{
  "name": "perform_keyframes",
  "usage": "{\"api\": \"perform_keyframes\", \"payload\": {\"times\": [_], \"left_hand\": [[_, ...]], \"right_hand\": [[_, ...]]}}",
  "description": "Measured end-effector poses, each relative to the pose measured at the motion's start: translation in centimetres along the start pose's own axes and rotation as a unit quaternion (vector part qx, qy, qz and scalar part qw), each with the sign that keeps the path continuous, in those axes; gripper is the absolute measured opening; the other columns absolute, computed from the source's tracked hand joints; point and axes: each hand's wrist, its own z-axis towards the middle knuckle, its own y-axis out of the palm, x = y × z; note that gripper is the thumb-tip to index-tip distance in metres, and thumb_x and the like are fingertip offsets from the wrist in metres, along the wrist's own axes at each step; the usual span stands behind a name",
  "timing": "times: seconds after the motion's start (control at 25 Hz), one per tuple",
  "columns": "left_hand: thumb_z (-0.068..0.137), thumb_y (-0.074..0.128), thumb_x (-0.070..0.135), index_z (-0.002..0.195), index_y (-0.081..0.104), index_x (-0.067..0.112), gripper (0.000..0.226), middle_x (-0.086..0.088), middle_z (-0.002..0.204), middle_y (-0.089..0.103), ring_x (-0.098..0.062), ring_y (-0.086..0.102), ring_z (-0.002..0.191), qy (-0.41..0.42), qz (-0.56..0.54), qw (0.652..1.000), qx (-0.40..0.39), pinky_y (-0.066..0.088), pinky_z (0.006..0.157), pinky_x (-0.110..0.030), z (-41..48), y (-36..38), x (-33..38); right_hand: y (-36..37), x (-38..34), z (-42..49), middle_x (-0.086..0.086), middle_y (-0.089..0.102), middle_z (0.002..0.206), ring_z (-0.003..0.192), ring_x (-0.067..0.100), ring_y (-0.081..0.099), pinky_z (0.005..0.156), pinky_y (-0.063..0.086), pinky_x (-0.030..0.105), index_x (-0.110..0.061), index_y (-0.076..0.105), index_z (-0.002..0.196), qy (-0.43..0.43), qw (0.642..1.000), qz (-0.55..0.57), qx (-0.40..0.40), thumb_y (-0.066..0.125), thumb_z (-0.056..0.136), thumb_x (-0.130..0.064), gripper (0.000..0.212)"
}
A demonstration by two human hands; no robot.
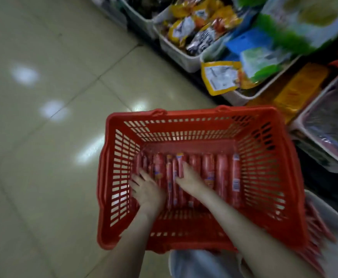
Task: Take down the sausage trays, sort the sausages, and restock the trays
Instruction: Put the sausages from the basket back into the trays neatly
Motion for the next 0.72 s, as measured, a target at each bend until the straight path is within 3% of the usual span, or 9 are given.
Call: {"api": "perform_keyframes", "payload": {"times": [0.08,0.2,0.32,0.44,0.56,0.72], "left_hand": [[0.092,0.051,0.039,0.148,-0.002,0.003,0.085,-0.023,0.149,0.014,-0.038,0.02,0.138,-0.017,0.022,0.999,0.035,0.028,0.109,-0.045,0.8,1.2,0.2],[0.089,0.059,0.036,0.145,0.012,-0.004,0.083,-0.023,0.137,0.035,-0.033,0.044,0.121,-0.009,0.018,0.995,0.098,0.043,0.097,-0.038,1.7,1.9,-0.3],[0.095,0.047,0.025,0.141,0.011,-0.013,0.07,-0.023,0.139,0.033,-0.03,0.041,0.124,0.028,0.061,0.995,0.075,0.036,0.103,-0.034,2.8,1.6,-0.8],[0.096,0.043,0.014,0.131,0.026,-0.009,0.046,-0.019,0.132,0.039,-0.029,0.041,0.123,0.043,0.05,0.996,0.068,0.031,0.105,-0.034,2.7,0.4,-0.5],[0.094,0.045,0.009,0.125,0.039,-0.005,0.034,-0.019,0.126,0.045,-0.03,0.045,0.118,0.042,0.012,0.998,0.045,0.034,0.103,-0.034,2.5,-0.5,-0.7],[0.09,0.059,0.016,0.121,0.048,-0.002,0.038,-0.021,0.125,0.048,-0.033,0.046,0.115,0.024,-0.087,0.995,0.036,0.036,0.1,-0.034,3.3,-1.2,-1.7]], "right_hand": [[1.8,0.7,2.0,0.016,0.045,0.134,0.126,0.031,0.045,0.098,0.04,0.032,-0.006,0.034,0.138,0.063,0.998,0.016,-0.007,0.066,0.086,-0.024,0.064],[3.4,0.2,3.4,0.017,0.041,0.137,0.125,0.031,0.044,0.1,0.039,0.033,-0.004,0.032,0.135,0.112,0.993,0.037,0.017,0.075,0.078,-0.035,0.078],[4.4,-0.6,3.9,0.017,0.041,0.139,0.128,0.032,0.041,0.105,0.037,0.037,-0.003,0.03,0.136,0.146,0.987,0.037,0.051,0.082,0.069,-0.039,0.092],[4.6,-1.0,4.1,0.015,0.039,0.142,0.131,0.031,0.039,0.106,0.037,0.037,-0.004,0.028,0.139,0.18,0.976,0.107,0.061,0.085,0.067,-0.029,0.095],[5.0,-1.4,4.4,0.014,0.029,0.145,0.135,0.031,0.03,0.108,0.036,0.04,-0.008,0.028,0.142,0.218,0.97,0.089,0.056,0.082,0.072,-0.031,0.091],[7.3,-1.8,3.5,0.011,0.048,0.133,0.12,0.03,0.051,0.1,0.043,0.034,-0.006,0.039,0.131,0.168,0.974,0.141,0.059,0.077,0.074,-0.022,0.071]]}}
